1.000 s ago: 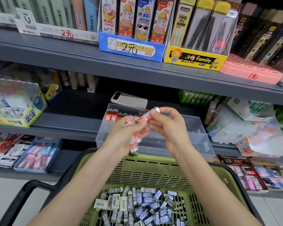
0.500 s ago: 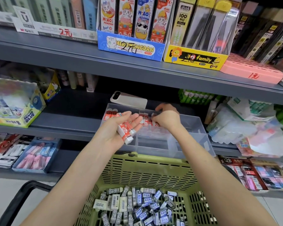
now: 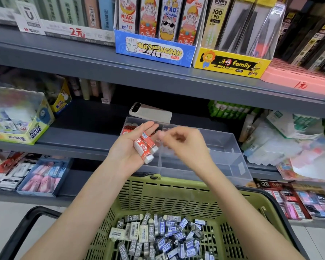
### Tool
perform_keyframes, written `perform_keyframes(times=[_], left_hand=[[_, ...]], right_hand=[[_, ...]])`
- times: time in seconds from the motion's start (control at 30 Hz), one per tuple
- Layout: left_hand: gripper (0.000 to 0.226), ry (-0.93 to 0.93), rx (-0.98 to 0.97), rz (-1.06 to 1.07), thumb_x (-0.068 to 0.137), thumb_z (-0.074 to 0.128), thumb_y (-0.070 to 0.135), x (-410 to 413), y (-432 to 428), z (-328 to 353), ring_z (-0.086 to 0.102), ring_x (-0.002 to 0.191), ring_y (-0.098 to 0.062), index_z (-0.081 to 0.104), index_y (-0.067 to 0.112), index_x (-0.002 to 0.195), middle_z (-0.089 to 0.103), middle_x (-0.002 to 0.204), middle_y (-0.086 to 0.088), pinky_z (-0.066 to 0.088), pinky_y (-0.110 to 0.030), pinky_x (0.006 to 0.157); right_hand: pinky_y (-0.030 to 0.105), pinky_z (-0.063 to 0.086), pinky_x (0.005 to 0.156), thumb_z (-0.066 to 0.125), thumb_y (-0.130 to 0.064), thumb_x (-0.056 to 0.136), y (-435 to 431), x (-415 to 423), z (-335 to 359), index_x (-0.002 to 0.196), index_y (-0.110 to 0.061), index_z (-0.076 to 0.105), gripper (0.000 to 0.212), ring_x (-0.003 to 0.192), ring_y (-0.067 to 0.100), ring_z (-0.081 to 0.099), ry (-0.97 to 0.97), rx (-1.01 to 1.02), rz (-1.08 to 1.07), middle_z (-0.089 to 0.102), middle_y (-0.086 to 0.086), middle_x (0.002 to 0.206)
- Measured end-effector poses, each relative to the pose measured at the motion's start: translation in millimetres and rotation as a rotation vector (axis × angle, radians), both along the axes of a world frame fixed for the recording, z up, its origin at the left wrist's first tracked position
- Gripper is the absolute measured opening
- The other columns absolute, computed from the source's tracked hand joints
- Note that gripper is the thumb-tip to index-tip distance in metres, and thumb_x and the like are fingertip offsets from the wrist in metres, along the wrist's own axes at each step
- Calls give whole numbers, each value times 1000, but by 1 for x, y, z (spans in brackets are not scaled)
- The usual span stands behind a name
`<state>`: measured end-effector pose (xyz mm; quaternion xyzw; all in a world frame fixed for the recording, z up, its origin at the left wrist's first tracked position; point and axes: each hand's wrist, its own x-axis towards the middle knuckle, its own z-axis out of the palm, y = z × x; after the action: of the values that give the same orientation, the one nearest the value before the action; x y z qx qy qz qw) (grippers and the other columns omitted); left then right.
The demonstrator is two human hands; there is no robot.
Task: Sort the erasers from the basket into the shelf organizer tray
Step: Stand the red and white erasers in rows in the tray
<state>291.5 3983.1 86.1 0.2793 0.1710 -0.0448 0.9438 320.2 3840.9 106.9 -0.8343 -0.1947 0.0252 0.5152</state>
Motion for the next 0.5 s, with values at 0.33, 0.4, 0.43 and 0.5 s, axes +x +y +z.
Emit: perform_keyframes(times=[0.33,0.4,0.43,0.5], left_hand=[[40,-74,150,-115,78,55,16,-5,-18,5,59,117,-20,62,9,116,63,125,-7,46,-38,97],[42,-64,183,-121,75,57,16,-7,-17,7,64,109,-24,62,9,117,67,118,-12,48,-38,95],[42,-49,190,-107,75,59,15,-8,-16,7,66,105,-28,61,7,116,69,113,-15,50,-40,93],[32,-4,200,-42,79,62,13,-9,-11,9,70,90,-29,62,2,108,72,97,-18,57,-39,79]], right_hand=[[17,49,51,68,-16,84,-12,-19,-9,86,-10,69,6,59,6,59,513,261,-1,66,1,72],[20,54,60,66,-12,84,-22,-12,-7,85,-7,66,4,66,10,65,509,390,-37,68,4,75],[22,55,64,65,-10,85,-28,-6,-5,83,-7,64,3,70,13,67,492,458,-62,69,5,77],[23,55,65,64,-5,84,-40,9,-2,85,-6,61,4,68,14,68,443,548,-133,70,4,73]])
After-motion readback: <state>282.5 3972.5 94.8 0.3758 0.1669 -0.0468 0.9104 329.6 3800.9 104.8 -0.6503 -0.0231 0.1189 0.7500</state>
